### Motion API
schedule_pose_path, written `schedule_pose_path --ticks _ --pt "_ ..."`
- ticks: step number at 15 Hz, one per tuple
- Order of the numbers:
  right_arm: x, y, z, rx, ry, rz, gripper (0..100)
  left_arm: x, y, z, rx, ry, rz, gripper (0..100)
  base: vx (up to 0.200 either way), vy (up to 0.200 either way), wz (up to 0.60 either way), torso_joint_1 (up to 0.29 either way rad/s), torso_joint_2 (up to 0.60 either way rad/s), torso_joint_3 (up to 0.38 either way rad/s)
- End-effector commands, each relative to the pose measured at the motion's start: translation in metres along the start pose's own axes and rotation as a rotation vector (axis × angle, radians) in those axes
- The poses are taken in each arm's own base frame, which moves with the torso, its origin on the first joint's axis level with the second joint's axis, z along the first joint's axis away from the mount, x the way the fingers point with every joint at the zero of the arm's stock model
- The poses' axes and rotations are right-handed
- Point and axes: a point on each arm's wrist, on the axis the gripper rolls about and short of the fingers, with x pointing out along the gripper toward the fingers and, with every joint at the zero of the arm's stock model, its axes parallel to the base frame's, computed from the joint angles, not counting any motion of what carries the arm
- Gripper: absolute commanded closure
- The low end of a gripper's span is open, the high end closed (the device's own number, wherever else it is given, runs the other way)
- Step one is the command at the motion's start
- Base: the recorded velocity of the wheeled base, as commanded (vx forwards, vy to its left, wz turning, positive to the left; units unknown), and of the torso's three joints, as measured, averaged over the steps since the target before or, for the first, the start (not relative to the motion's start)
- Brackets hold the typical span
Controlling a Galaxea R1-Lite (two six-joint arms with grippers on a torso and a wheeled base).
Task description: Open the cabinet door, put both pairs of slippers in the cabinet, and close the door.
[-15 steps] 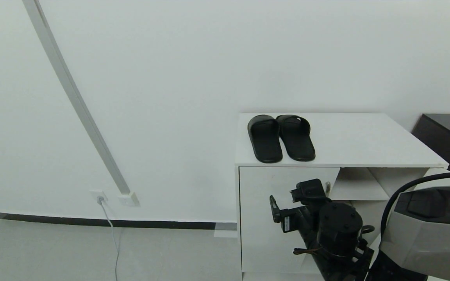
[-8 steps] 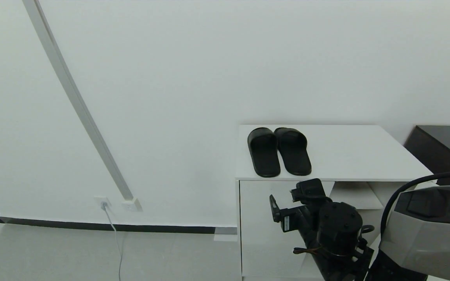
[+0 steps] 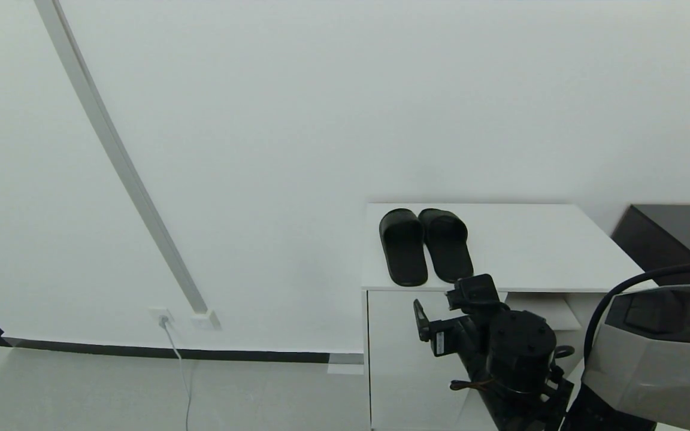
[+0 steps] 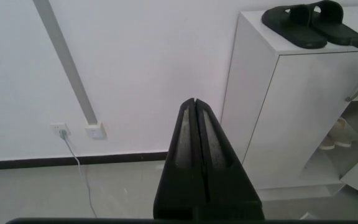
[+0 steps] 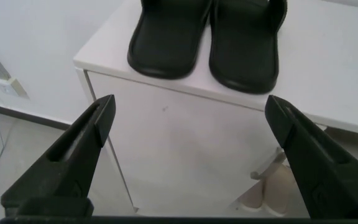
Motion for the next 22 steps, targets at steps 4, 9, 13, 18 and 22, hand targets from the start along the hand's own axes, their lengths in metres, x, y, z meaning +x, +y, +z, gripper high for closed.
schedule_pose_path --ticks 4,9,13,18,22 --pt "0.004 -0.004 -0.003 -0.003 0.008 0.038 0 0.0 0.0 0.0 0.0 0.001 0.0 100 0.0 0.0 0.0 0.122 -0.26 -0.139" --pt "0.022 -0.004 0.027 0.041 0.026 0.012 0 0.0 0.0 0.0 0.002 0.001 0.0 100 0.0 0.0 0.0 0.0 0.0 0.0" --pt "0.021 -0.004 0.066 0.145 0.191 -0.011 0 0.0 0.0 0.0 0.0 0.001 0.0 100 0.0 0.0 0.0 0.0 0.0 0.0" --pt "0.022 -0.004 0.063 0.16 0.214 -0.04 0 0.0 0.0 0.0 0.0 0.001 0.0 100 0.0 0.0 0.0 0.0 0.0 0.0" --pt "0.025 -0.003 0.052 0.164 0.204 -0.044 0 0.0 0.0 0.0 0.0 0.001 0.0 100 0.1 0.0 0.0 0.002 0.0 0.0"
